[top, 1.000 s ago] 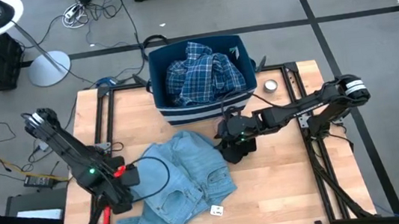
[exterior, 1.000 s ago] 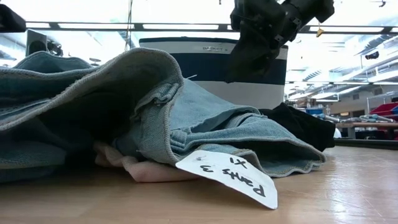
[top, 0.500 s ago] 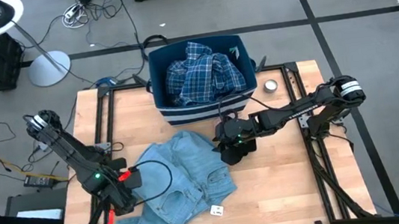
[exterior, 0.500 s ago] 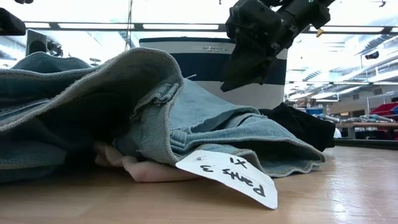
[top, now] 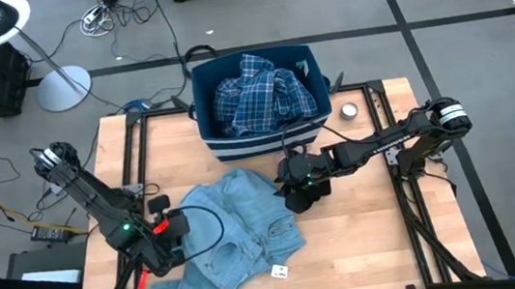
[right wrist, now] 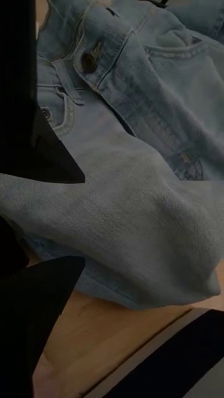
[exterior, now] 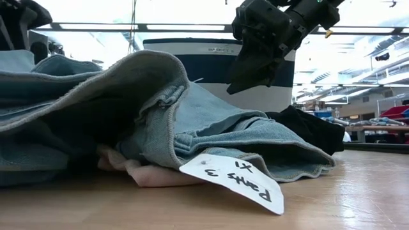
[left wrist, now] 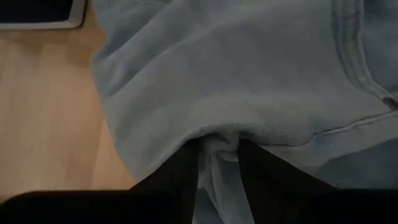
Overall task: Sort clothes
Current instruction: Put the light blue pants into the blue organizer bin
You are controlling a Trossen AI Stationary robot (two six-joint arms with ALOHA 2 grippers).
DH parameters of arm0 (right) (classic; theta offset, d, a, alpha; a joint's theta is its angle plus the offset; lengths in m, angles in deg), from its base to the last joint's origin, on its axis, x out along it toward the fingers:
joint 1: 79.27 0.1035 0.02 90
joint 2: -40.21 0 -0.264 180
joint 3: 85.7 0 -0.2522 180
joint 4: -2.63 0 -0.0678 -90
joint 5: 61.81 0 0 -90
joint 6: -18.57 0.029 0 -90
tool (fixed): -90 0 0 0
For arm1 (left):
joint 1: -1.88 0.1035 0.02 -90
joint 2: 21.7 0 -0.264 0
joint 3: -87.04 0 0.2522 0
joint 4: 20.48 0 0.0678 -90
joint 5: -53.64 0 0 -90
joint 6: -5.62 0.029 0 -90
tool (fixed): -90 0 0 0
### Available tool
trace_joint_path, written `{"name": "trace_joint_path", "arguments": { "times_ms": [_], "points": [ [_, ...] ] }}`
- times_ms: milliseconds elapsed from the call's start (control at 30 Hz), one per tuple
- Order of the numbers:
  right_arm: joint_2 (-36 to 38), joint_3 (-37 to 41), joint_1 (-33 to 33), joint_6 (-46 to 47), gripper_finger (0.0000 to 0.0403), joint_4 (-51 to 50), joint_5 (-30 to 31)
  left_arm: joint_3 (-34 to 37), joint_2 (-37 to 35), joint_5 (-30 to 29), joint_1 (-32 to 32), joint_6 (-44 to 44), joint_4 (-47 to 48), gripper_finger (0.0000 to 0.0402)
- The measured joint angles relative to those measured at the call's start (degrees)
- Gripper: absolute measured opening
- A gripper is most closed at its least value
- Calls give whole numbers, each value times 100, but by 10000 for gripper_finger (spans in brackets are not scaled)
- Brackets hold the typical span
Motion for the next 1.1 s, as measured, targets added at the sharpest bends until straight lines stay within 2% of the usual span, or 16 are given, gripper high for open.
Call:
{"name": "trace_joint_path", "arguments": {
  "times_ms": [133,433,567,700,833,1100],
  "points": [
    [0,1,0,-1,202,-1,0,-98,-31,244,0,-272,299,119],
    [2,-1,0,152,200,-80,0,-1000,-44,805,-280,-1053,1662,119],
    [4,0,2,156,201,-167,-2,-1014,-42,1093,-585,-1664,1681,119],
    [4,-1,2,157,199,-167,-2,-737,-43,996,-951,-1993,1091,119],
    [4,-1,2,162,199,-161,-6,-173,-42,973,-1091,-2235,371,111],
    [4,-1,2,170,197,-154,-7,842,-37,635,-736,-1824,-1360,58]
  ]
}}
